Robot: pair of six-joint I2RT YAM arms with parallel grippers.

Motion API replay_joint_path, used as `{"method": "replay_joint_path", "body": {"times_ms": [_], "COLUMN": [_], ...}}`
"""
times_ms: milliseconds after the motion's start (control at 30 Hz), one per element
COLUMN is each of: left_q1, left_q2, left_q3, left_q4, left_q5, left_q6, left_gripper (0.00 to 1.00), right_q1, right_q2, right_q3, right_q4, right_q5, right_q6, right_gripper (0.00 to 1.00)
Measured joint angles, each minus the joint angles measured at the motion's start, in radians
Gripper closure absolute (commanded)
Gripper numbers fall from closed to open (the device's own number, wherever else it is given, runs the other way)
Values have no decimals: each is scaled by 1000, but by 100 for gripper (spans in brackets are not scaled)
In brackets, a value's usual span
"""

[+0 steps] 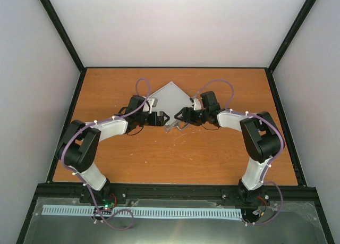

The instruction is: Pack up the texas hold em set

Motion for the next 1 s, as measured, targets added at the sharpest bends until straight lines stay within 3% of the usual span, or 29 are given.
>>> {"method": "replay_joint_path", "body": {"times_ms": [1000], "left_q1": [0], "left_q2": [0], "left_q3": [0], "left_q4": [0], "left_q5": [6], "left_q6": [0], "left_gripper": [3], "right_q1": [6], "right_q2": [-10], "right_q3": [3], "right_q4": [43], "right_q5": [11], "right_q6": [7], "right_gripper": [31]}}
